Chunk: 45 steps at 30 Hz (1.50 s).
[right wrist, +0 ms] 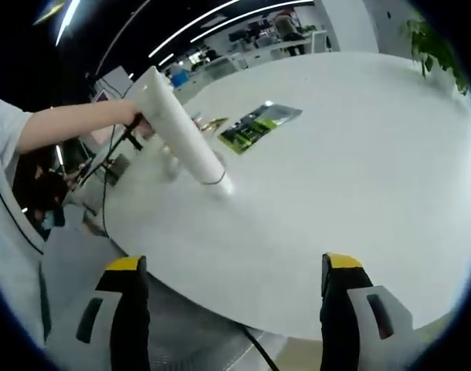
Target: Arrange the skincare products in the storage area until every visible bottle or jar stands upright without overlapping.
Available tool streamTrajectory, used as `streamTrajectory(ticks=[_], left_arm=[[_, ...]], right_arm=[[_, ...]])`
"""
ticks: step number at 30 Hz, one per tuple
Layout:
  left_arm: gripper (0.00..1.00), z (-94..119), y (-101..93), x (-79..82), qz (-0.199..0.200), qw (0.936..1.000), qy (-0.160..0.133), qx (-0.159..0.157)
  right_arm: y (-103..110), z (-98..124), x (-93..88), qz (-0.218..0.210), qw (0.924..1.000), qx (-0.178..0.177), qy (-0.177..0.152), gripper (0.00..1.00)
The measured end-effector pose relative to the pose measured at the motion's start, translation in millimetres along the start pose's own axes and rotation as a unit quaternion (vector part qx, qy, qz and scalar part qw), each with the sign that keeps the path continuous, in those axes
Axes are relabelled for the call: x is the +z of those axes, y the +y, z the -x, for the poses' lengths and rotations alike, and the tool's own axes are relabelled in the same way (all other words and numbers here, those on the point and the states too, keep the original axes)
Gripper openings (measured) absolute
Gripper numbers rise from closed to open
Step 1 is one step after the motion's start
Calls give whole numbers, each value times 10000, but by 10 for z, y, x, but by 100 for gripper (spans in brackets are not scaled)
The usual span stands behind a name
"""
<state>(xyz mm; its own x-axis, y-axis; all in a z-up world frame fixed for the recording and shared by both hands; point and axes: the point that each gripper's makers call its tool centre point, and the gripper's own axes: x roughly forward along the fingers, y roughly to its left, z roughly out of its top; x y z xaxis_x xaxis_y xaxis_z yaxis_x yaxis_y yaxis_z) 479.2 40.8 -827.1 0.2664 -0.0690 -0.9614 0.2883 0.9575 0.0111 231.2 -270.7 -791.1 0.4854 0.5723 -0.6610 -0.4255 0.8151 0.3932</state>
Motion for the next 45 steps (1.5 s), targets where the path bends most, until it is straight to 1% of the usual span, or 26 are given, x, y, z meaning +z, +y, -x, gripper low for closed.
streamTrajectory(ticks=[1,4,6,9,11,13,15,16,18,19,20,21,22,23,25,26,28,31,36,38,39,40,42,43,44,45], left_arm=[[29,-37,59,32,-18,10000,23,-31],[29,-41,69,32,-83,9999,-34,-68],[28,-38,75,21,23,9999,-100,-82],[28,-10,20,-35,189,9994,-123,-261],[28,74,-54,-94,375,9981,-261,-414],[28,120,-46,-100,340,9978,-338,-456],[27,222,-106,-108,414,9957,-512,-650],[27,261,-133,-85,519,9934,-650,-786],[27,348,-140,-5,828,9851,-966,-1161],[27,481,-228,-74,941,9807,-1092,-1323],[27,553,-259,-82,1037,9758,-1211,-1494],[27,692,-335,-125,1226,9676,-1410,-1699],[27,755,-354,-149,1337,9632,-1459,-1816],[27,816,-301,-117,1318,9568,-1611,-2031],[27,939,-261,-130,1240,9510,-1838,-2157],[27,995,-268,-155,1201,9493,-1876,-2220],[27,1158,-330,-192,1086,9415,-2109,-2394],[27,1410,-533,-282,1089,9258,-2389,-2719],[27,1760,-655,-300,1210,8829,-2940,-3455],[27,1913,-696,-307,1397,8591,-3141,-3793],[27,1947,-711,-311,1427,8543,-3183,-3854],[27,2031,-734,-314,1555,8399,-3271,-4042],[27,2148,-764,-320,1633,8204,-3364,-4325],[27,2297,-939,-370,1601,8066,-3537,-4457],[27,2390,-994,-389,1570,7960,-3624,-4587],[27,2525,-1084,-426,1490,7802,-3727,-4798]], right_arm=[[3,-3,1,-1,10000,3,-3,93],[25,-24,8,13,10000,42,-8,92],[41,-22,28,42,10000,56,-21,92],[46,-11,48,81,9999,59,-40,92],[49,6,61,82,9999,55,-62,92],[45,11,55,85,9999,55,-71,92],[61,17,46,103,9999,71,-60,92],[73,21,45,113,9999,78,-64,92],[120,36,61,140,9998,108,-94,92],[137,38,68,151,9998,121,-105,91],[157,39,78,175,9997,139,-114,91],[173,40,84,193,9996,151,-122,91],[193,40,87,219,9995,167,-128,91],[207,42,94,242,9995,177,-133,91],[240,49,115,296,9992,213,-153,91],[265,57,123,323,9991,231,-166,91],[328,92,139,380,9988,259,-183,91],[349,114,145,444,9984,280,-209,91],[449,238,201,560,9974,317,-318,91],[482,307,261,595,9968,352,-400,91],[524,360,326,587,9961,394,-523,91],[561,404,377,577,9955,436,-619,91],[685,520,542,585,9923,613,-906,89],[784,597,634,563,9897,786,-1055,88],[858,649,698,522,9874,936,-1164,85],[944,703,769,459,9840,1138,-1290,82]])
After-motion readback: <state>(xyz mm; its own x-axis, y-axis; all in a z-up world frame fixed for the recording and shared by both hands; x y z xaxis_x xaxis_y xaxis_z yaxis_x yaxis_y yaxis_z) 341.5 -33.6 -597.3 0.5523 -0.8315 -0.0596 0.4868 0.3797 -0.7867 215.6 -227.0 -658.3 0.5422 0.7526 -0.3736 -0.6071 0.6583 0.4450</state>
